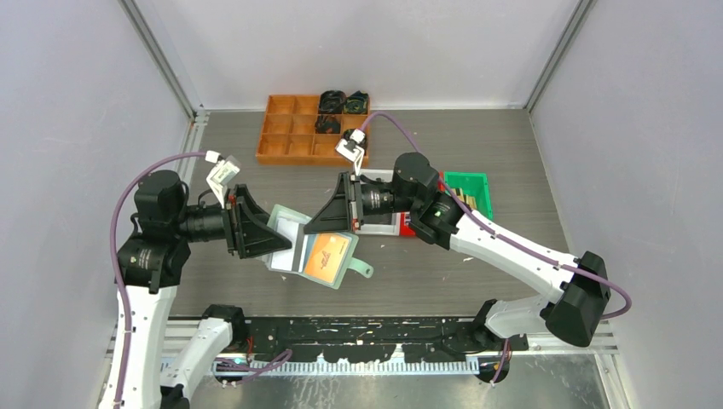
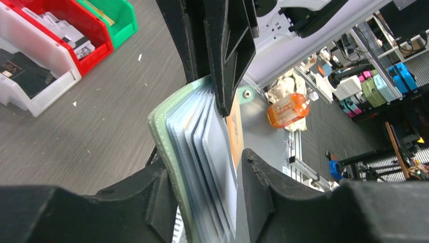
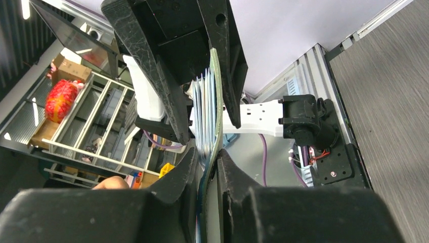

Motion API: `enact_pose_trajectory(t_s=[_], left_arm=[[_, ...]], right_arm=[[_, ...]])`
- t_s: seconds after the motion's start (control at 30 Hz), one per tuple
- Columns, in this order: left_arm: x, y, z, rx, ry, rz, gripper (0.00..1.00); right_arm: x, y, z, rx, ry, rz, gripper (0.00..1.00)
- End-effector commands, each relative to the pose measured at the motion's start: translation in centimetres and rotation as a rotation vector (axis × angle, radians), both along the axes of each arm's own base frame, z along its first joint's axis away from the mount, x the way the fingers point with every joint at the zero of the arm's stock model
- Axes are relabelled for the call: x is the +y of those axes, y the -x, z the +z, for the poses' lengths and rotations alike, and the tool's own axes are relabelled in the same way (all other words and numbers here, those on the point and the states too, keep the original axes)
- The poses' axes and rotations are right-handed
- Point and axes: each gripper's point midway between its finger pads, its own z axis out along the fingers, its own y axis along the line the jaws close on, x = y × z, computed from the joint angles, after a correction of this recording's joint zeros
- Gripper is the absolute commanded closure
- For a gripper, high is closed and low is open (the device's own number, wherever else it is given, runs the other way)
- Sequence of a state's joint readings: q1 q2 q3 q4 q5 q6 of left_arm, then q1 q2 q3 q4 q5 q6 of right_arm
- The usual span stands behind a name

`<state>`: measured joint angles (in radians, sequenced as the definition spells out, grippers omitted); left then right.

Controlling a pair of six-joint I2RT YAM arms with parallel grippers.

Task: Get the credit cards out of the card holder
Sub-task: Remove the credit card from the card holder.

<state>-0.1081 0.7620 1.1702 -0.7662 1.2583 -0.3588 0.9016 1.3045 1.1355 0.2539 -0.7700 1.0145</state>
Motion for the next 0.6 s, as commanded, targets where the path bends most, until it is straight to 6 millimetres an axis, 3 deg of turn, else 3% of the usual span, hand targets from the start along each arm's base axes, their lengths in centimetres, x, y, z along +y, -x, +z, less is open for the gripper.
enact_pose_trajectory(t_s=[0.0, 0.13, 0.3, 0.5, 0.57], left_arm=[[-0.1, 1.5, 0.6, -0.012, 0.035, -0.097, 0.56], [-0.1, 1.8, 0.3, 0.003, 0.039, -0.108, 0.62], [-0.2, 1.7, -0.5, 0.056, 0.042, -0.114, 0.52], [-0.2, 2.3, -0.4, 0.065, 0.055, -0.148, 0.58], [-0.2, 2.4, -0.5, 0.080, 0.058, -0.154, 0.54]], right_arm=[[-0.7, 0.9, 3.2, -0.107, -0.063, 0.017, 0.99], [-0.7, 0.9, 3.4, -0.123, -0.069, 0.013, 0.99], [-0.5, 1.2, 3.6, -0.139, -0.065, 0.025, 0.99], [-0.3, 1.1, 3.1, -0.162, -0.033, 0.024, 0.99], [-0.3, 1.1, 3.2, -0.169, -0.032, 0.022, 0.99]])
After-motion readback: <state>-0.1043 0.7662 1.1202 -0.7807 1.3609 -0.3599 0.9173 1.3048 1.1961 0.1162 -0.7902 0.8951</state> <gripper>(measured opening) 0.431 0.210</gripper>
